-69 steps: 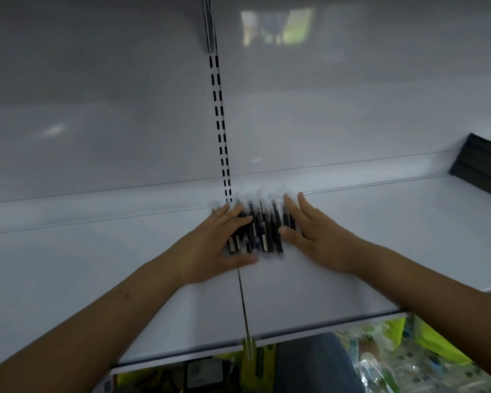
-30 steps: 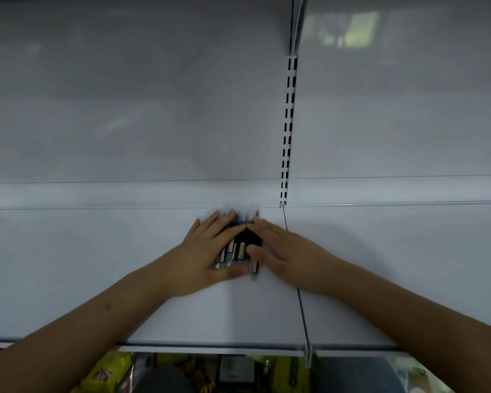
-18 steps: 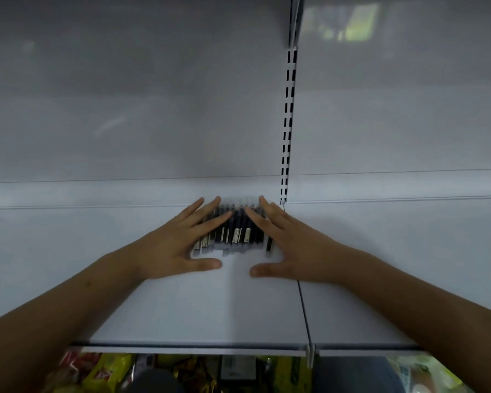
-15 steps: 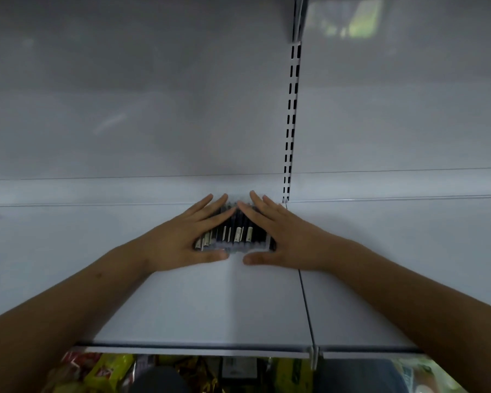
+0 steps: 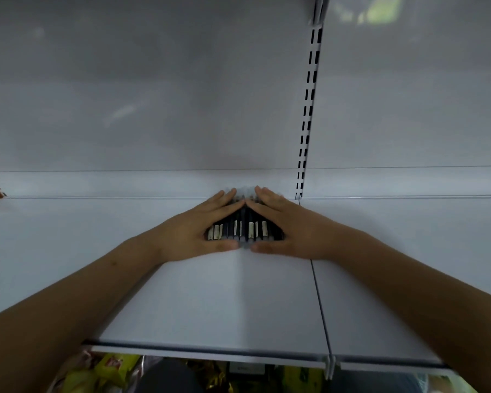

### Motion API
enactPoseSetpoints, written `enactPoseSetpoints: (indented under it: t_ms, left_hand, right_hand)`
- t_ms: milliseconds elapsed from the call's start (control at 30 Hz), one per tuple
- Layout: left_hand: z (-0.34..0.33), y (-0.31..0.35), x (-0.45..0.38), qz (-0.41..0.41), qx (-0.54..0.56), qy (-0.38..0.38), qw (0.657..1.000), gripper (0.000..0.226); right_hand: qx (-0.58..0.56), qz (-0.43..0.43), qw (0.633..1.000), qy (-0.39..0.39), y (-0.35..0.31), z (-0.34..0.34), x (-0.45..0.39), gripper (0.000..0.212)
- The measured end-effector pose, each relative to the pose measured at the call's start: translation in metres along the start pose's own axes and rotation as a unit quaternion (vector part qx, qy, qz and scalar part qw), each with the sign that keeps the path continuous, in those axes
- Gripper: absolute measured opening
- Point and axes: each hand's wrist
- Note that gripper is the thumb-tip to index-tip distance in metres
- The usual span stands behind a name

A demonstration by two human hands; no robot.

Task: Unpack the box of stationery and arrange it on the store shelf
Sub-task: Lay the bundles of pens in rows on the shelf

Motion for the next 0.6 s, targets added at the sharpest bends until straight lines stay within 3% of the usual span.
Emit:
enactPoseSetpoints:
  t_ms: [233,333,467,600]
  left_hand:
    - [0.011,0.001,-0.001,0.002,-0.017,-0.022,1.000,0.090]
    - [0.016,0.020,0.017,0.040,-0.026,-0.001,0.999,0.095]
    - [0.025,0.046,0.080,0.135,-0.030,0.109,0.984,0.084]
    - [0.024,0.061,0.178,0.225,-0.041,0.274,0.934,0.067]
  right_hand:
    - [0.000,-0.008,0.999,0.036,-0.005,-0.002,-0.005,0.103]
    - [0.033,0.008,0.998,0.046,-0.007,0.000,-0.002,0.106]
    - [-0.006,0.024,0.995,0.099,-0.017,0.003,0.003,0.084]
    - [-0.023,0.054,0.970,0.237,-0.051,0.006,-0.001,0.063]
Point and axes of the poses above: each hand's wrist, its own x-axis away from the middle knuckle, its own z-axis out of the back of the hand, y = z × x, and after that the axes turned 2 degrees about -x, right-handed
